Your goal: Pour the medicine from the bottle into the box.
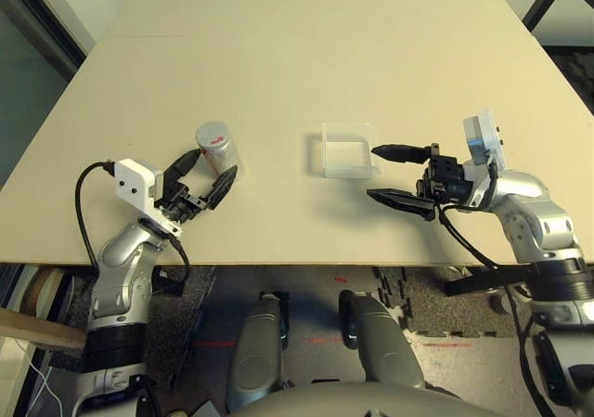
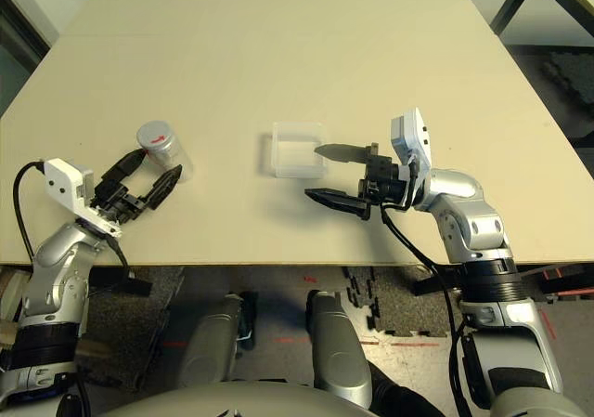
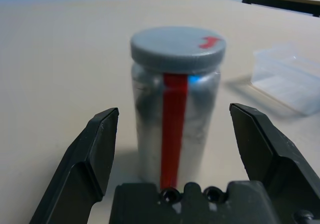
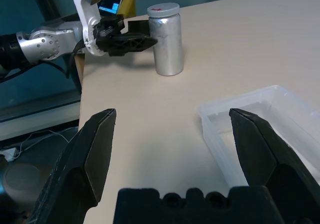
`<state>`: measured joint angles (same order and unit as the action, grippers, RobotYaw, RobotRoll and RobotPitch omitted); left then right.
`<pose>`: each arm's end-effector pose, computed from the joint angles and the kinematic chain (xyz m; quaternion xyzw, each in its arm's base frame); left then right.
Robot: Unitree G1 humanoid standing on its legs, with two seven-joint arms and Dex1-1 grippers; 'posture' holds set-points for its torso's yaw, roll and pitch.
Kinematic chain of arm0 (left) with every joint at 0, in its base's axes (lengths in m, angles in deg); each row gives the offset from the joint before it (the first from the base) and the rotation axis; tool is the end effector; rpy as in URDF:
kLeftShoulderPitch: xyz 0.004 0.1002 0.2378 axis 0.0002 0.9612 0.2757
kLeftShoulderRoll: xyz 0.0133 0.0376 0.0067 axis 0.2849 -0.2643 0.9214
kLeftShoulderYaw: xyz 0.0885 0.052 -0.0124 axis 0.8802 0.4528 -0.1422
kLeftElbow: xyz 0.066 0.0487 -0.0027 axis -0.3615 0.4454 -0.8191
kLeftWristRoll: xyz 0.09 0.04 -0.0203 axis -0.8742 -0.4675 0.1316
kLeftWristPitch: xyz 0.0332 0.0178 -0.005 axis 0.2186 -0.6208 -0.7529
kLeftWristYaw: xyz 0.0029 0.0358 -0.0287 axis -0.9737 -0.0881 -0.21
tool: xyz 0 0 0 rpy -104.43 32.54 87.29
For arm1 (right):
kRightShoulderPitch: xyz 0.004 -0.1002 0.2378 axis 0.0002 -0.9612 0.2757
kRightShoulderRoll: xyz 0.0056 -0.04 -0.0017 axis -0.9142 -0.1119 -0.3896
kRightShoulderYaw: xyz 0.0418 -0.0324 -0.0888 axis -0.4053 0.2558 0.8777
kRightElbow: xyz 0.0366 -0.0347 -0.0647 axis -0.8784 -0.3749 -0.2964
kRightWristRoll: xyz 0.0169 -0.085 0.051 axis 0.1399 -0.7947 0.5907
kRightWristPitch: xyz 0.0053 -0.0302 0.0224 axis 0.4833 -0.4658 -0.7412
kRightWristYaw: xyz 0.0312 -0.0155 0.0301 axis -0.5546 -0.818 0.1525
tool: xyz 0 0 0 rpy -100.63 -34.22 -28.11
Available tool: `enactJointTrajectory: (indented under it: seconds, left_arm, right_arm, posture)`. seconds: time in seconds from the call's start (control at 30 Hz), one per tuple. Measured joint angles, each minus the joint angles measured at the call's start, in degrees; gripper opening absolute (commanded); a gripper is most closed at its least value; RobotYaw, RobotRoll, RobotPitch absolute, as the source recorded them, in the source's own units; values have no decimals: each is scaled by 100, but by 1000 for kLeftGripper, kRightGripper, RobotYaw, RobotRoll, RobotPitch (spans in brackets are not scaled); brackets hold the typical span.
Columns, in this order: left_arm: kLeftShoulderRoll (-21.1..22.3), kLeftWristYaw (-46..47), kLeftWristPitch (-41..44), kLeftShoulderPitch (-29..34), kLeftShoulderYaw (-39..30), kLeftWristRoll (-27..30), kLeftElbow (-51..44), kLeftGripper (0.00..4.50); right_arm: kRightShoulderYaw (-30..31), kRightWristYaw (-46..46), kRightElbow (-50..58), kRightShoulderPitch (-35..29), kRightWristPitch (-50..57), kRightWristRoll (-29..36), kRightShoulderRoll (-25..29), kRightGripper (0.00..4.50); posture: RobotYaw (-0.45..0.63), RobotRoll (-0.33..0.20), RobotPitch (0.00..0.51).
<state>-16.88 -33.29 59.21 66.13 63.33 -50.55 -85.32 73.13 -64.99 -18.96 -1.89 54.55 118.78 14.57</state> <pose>0.2219 0.2635 0.0926 0.0035 -0.0897 -0.2364 0.9675 0.2693 -0.2305 0.1392 -0.0281 -0.0340 0.6090 0.7920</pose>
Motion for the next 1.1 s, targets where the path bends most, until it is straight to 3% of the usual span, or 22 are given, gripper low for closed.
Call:
enactJointTrajectory:
  seconds: [0.5,1.1]
  left_arm:
    - [-234,75,-434,-770,219,-294,1066,4448]
    - [-364,102,-809,-1231,320,-435,1713,4448]
  right_arm:
    - [1,140,190,-226,-18,-28,2,4500]
    - [22,259,400,-385,-23,-65,-11,4500]
  posture:
    - [-91,0,187]
    - [-104,0,177]
